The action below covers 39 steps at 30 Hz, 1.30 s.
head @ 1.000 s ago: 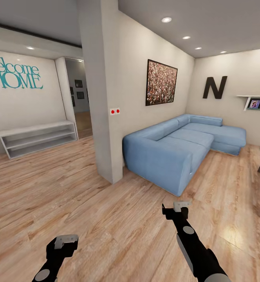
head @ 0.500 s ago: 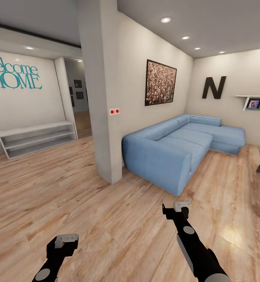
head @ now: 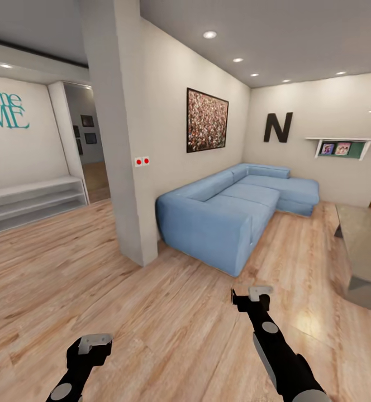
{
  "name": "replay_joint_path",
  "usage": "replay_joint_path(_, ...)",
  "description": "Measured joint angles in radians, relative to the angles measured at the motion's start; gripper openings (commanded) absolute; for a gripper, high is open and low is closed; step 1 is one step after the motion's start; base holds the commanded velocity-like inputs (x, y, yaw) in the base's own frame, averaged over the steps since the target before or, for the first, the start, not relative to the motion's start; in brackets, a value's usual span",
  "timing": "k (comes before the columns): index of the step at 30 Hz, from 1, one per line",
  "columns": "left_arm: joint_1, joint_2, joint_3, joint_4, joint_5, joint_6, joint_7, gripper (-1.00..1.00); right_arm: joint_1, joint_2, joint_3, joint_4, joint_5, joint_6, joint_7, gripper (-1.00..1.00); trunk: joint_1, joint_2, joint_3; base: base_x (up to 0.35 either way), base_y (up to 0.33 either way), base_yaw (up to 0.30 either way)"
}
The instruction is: In the kitchen, take the Vidalia onion out of the sink, dice it on the chopping board with the paring knife, put the diced onion into the bowl on the countertop, then place both the paring knife and the chopping board into the sink.
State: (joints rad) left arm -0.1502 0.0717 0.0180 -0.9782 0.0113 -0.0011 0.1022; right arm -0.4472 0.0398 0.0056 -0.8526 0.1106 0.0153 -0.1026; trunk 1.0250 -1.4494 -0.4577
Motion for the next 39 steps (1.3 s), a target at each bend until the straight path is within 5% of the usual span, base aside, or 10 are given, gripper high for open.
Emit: replay_joint_path(39, 0.0, -0.002, 0.0, 0.006, 0.003, 0.005, 0.006, 1.0, 0.0, 0.0, 0.0, -0.002, 0.0, 0.0, 0.0, 1.0, 0.0, 0.0, 0.03, 0.0, 0.0, -0.247)
